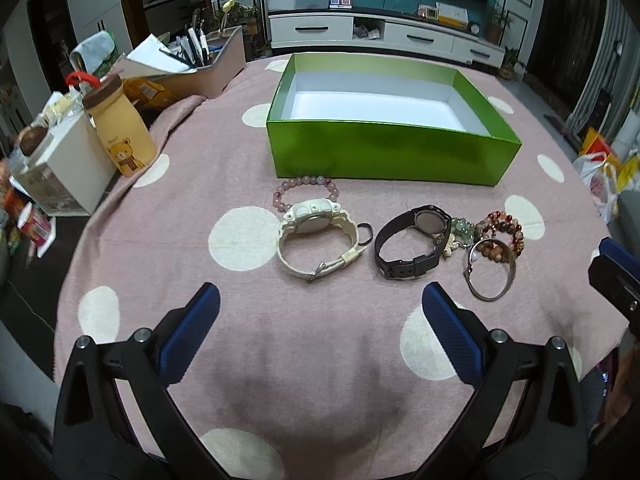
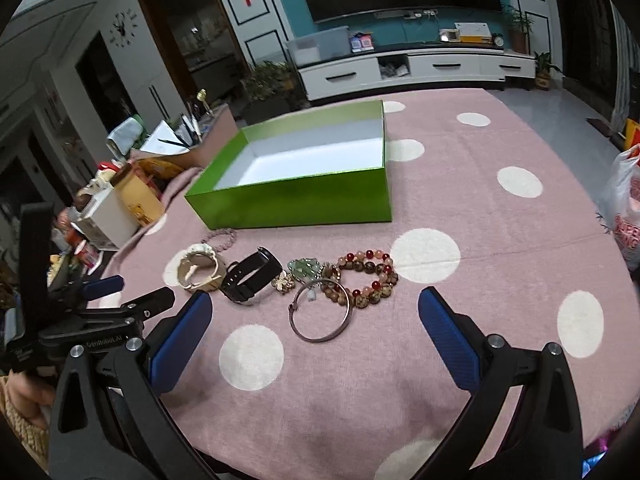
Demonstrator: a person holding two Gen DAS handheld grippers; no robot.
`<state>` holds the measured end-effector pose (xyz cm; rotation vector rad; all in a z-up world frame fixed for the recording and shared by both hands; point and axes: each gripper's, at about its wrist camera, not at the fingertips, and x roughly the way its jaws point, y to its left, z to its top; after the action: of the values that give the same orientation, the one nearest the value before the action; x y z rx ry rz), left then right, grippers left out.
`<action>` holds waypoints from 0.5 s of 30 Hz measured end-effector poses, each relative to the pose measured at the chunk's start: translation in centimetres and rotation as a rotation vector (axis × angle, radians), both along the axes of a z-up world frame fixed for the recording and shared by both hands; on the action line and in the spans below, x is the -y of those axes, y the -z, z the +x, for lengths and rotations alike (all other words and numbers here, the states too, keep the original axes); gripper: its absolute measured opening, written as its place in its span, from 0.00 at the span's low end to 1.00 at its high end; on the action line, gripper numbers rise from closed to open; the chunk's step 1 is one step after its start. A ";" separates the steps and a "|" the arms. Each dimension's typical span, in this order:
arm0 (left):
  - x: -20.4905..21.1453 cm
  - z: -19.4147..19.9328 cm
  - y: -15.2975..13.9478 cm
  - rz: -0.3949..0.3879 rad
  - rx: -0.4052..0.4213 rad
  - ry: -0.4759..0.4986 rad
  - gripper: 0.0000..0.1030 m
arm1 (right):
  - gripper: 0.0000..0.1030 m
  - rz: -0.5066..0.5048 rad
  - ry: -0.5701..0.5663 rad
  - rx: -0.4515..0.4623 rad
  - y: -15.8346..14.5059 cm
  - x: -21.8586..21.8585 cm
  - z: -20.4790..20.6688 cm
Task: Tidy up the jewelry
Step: 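Grasp the white watch with the left tool while the right tool grasps the silver bangle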
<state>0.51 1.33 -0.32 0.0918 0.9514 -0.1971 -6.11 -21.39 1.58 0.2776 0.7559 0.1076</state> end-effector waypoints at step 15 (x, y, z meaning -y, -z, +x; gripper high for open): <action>-4.9 2.2 3.2 -0.194 -0.074 -0.102 0.97 | 0.99 -0.058 -0.097 -0.032 3.4 0.2 0.6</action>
<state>2.73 6.23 -3.53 -0.1434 1.0029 -0.1985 -5.55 -21.60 -1.77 0.1881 0.8035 0.1731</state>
